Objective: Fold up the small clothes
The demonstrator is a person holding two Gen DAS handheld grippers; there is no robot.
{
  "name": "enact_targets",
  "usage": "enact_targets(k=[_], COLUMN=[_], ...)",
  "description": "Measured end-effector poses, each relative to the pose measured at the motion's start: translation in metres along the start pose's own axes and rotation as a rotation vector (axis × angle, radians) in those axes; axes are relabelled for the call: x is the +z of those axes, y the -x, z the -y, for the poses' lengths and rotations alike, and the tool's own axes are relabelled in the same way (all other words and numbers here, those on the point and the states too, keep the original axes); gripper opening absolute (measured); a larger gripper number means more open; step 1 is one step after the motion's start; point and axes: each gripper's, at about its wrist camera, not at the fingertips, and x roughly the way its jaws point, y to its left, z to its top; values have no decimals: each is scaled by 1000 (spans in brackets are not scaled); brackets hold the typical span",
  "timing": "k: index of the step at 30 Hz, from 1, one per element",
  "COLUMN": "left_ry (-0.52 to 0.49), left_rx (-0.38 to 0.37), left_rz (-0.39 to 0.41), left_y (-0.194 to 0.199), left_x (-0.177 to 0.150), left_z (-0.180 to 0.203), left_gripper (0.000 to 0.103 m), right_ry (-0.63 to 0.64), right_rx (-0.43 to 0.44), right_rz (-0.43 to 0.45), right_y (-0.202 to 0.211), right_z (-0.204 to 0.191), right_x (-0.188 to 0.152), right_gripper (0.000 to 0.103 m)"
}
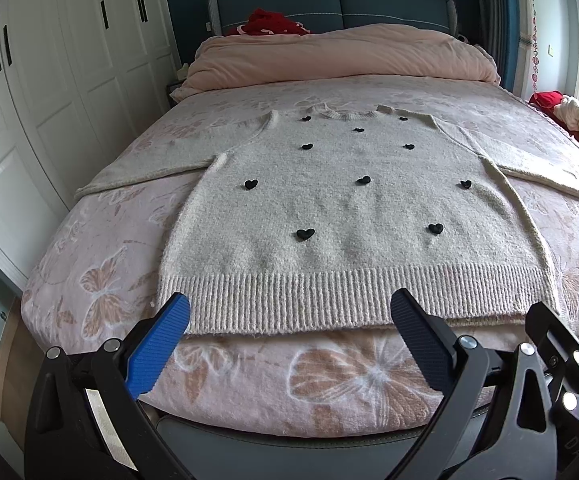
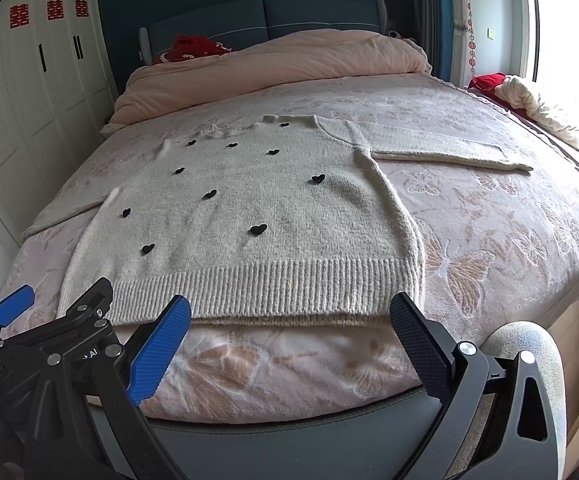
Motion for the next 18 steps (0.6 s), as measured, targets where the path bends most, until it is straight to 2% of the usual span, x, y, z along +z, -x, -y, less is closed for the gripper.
enact_targets(k=[18], left_ry=[-5], left_rx=[13], left_rz=[3], left_y=[1], left_x=[-2], left_z=[0], left_gripper=[98], right_ry=[-2], right_rx=[1], right_rz=[-2], right_y=[-1], right_z=[0], right_x=[-2], right_gripper=[98])
